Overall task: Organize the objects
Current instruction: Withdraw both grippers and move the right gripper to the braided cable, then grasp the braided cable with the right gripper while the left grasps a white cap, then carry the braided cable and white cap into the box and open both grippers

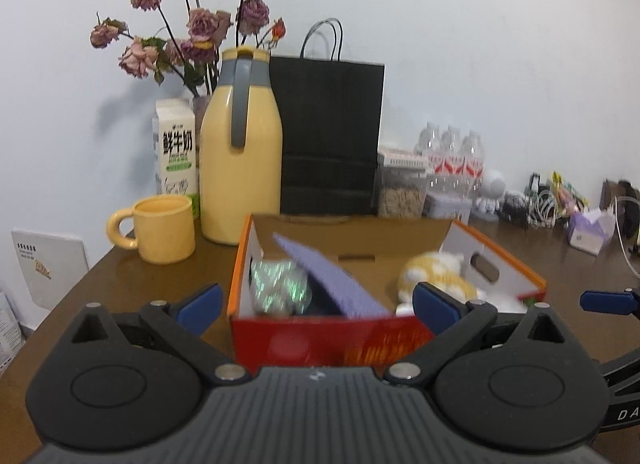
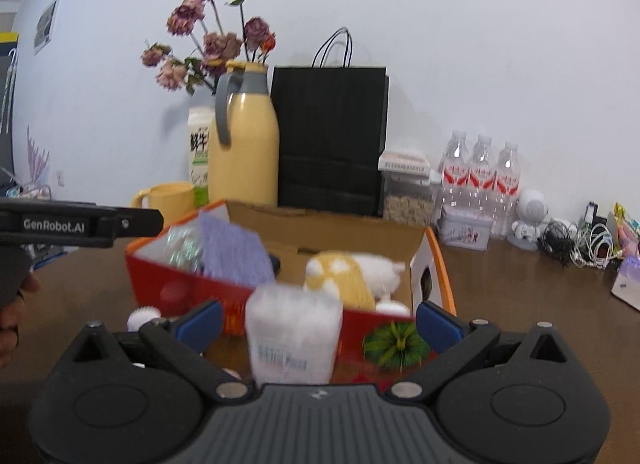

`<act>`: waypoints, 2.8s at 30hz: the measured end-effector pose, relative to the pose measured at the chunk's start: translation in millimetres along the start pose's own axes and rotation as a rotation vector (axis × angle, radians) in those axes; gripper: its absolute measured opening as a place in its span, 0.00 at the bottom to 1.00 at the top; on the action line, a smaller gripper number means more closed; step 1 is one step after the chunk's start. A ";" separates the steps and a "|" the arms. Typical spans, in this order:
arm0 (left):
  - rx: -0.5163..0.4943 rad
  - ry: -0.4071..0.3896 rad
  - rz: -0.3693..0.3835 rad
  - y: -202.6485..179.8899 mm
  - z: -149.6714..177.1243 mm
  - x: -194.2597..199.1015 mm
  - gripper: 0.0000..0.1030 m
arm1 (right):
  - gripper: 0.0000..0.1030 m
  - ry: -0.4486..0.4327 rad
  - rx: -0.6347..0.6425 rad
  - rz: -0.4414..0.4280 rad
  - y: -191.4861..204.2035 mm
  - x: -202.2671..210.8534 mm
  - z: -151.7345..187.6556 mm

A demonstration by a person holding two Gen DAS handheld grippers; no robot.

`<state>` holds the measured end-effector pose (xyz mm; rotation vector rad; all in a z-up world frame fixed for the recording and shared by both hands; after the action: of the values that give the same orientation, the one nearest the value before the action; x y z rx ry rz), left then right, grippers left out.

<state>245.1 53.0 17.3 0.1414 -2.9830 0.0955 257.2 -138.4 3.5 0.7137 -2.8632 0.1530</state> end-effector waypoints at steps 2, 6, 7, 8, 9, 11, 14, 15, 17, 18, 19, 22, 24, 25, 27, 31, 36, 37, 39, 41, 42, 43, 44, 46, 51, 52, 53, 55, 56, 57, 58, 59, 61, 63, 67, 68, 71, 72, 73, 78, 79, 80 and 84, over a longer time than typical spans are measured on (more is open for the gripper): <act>-0.010 0.021 -0.002 2.1 8.2 7.9 1.00 | 1.00 0.028 0.009 -0.009 2.8 6.7 11.0; -0.028 0.059 0.002 6.4 22.5 22.6 1.00 | 1.00 0.091 0.026 -0.038 9.6 19.3 34.8; -0.032 0.068 0.001 7.0 25.5 25.8 1.00 | 1.00 0.108 0.032 -0.046 11.2 21.9 40.6; -0.037 0.081 0.000 8.3 29.6 29.7 1.00 | 1.00 0.124 0.036 -0.053 12.4 23.9 45.9; -0.039 0.090 -0.001 9.3 33.0 33.2 1.00 | 1.00 0.137 0.039 -0.058 13.2 25.2 50.5; -0.041 0.108 -0.002 12.1 40.0 39.7 1.00 | 1.00 0.164 0.044 -0.073 16.1 27.4 58.7; -0.034 0.135 -0.005 16.1 50.3 48.5 1.00 | 1.00 0.189 0.050 -0.095 20.8 26.6 66.5; -0.031 0.143 -0.006 17.4 53.4 51.0 1.00 | 1.00 0.199 0.054 -0.098 21.8 24.0 68.8; -0.026 0.153 -0.007 19.5 57.7 55.8 1.00 | 1.00 0.225 0.070 -0.089 22.8 17.6 73.4; -0.022 0.157 -0.009 20.9 59.6 58.0 1.00 | 1.00 0.235 0.076 -0.093 24.1 14.3 75.2; -0.019 0.161 -0.013 22.3 60.5 59.4 1.00 | 1.00 0.242 0.078 -0.101 25.2 11.4 76.8; -0.007 0.170 -0.027 28.5 63.6 63.0 1.00 | 1.00 0.244 0.075 -0.115 27.6 4.0 77.4; 0.008 0.175 -0.034 32.9 65.7 65.9 1.00 | 0.95 0.240 0.066 -0.119 26.8 1.8 77.4; 0.014 0.177 -0.036 34.3 66.4 66.8 1.00 | 0.92 0.240 0.050 -0.136 27.1 2.0 77.1; 0.025 0.181 -0.039 37.3 68.4 69.1 1.00 | 0.87 0.240 0.036 -0.148 27.2 2.9 76.7; 0.027 0.187 -0.042 37.8 70.1 69.7 1.00 | 0.87 0.230 0.055 -0.142 29.2 4.5 75.4; 0.024 0.191 -0.037 34.5 70.9 68.5 1.00 | 0.86 0.187 0.076 -0.148 33.8 11.2 69.9; 0.023 0.193 -0.038 33.9 71.4 68.2 1.00 | 0.86 0.170 0.074 -0.145 33.4 13.6 67.5; 0.021 0.198 -0.034 32.3 73.1 67.6 1.00 | 0.85 0.130 0.048 -0.135 29.4 18.8 61.6; 0.017 0.205 -0.029 29.4 75.2 66.4 1.00 | 0.85 0.084 0.018 -0.105 22.2 24.5 55.3; 0.015 0.210 -0.027 27.7 76.6 65.5 1.00 | 0.85 0.056 0.005 -0.082 18.0 27.9 52.1; 0.012 0.215 -0.025 25.9 78.1 64.5 1.00 | 0.85 0.033 -0.007 -0.064 13.6 31.3 49.4; 0.008 0.220 -0.021 23.6 79.7 63.5 1.00 | 0.85 0.011 -0.017 -0.048 10.2 34.3 46.9; 0.002 0.230 -0.013 19.2 83.0 60.8 1.00 | 0.85 -0.019 -0.034 -0.028 5.0 37.6 43.4; -0.017 0.258 -0.003 9.6 91.6 54.8 1.00 | 0.85 -0.042 -0.039 -0.015 1.0 40.3 39.8; -0.021 0.263 -0.003 8.6 92.9 53.7 1.00 | 0.85 -0.045 -0.037 -0.014 0.9 40.7 39.3; -0.027 0.269 -0.005 7.6 94.3 52.5 1.00 | 0.85 -0.049 -0.036 -0.013 0.7 41.3 39.0; -0.032 0.276 -0.008 6.4 96.2 50.4 1.00 | 0.85 -0.053 -0.036 -0.012 1.3 42.4 39.2; -0.032 0.278 -0.012 6.0 96.7 49.4 1.00 | 0.85 -0.055 -0.036 -0.011 1.5 42.5 38.9; -0.031 0.280 -0.014 5.9 97.3 48.5 1.00 | 0.85 -0.057 -0.037 -0.009 1.9 43.1 39.0; -0.030 0.283 -0.016 5.4 97.8 47.7 1.00 | 0.85 -0.059 -0.039 -0.009 1.5 43.6 39.1; -0.031 0.285 -0.017 4.8 98.5 46.8 1.00 | 0.85 -0.059 -0.040 -0.009 1.3 43.6 38.9; -0.033 0.287 -0.018 2.7 99.2 45.8 1.00 | 0.85 -0.060 -0.042 -0.008 1.4 44.0 39.1; -0.035 0.287 -0.019 1.0 99.7 45.4 1.00 | 0.85 -0.061 -0.042 -0.007 1.4 44.1 39.1; -0.030 0.281 -0.006 -3.4 99.0 47.3 0.80 | 0.85 -0.064 -0.045 -0.003 0.6 44.9 38.6; -0.027 0.286 -0.005 -3.8 99.8 47.1 0.70 | 0.85 -0.065 -0.045 -0.002 0.4 45.1 38.6; -0.034 0.274 -0.003 -6.0 98.3 48.2 0.42 | 0.85 -0.065 -0.045 0.000 0.8 44.7 38.8; -0.033 0.273 0.002 -6.6 97.8 48.7 0.35 | 0.85 -0.064 -0.045 0.000 0.8 44.6 38.8; -0.032 0.272 0.008 -7.1 97.6 49.3 0.29 | 0.85 -0.063 -0.045 0.000 0.6 44.7 38.9; -0.028 0.261 0.024 -10.1 96.3 52.4 0.29 | 0.85 -0.063 -0.044 0.006 0.1 45.1 38.3; -0.026 0.257 0.025 -10.1 95.3 53.0 0.29 | 0.85 -0.063 -0.044 0.007 0.0 45.0 38.4; -0.023 0.252 0.025 -9.9 94.1 53.7 0.29 | 0.85 -0.063 -0.044 0.008 0.0 45.0 38.3; -0.017 0.220 0.032 -10.6 84.9 56.3 0.29 | 0.85 -0.065 -0.046 0.014 -1.0 45.3 37.8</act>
<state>178.0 31.5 -57.1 0.0755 -2.7661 0.0829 212.5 -165.3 -24.2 0.7022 -2.9238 0.0662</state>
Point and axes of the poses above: each gripper's, at about its wrist camera, not at the fingertips, and x roughly against the way its jaws point, y to its left, z to its underside, the point moved 9 cm from there along -x, roughly the way its jaws point, and after that the axes turned 12 degrees about -y, right-handed, at the moved point
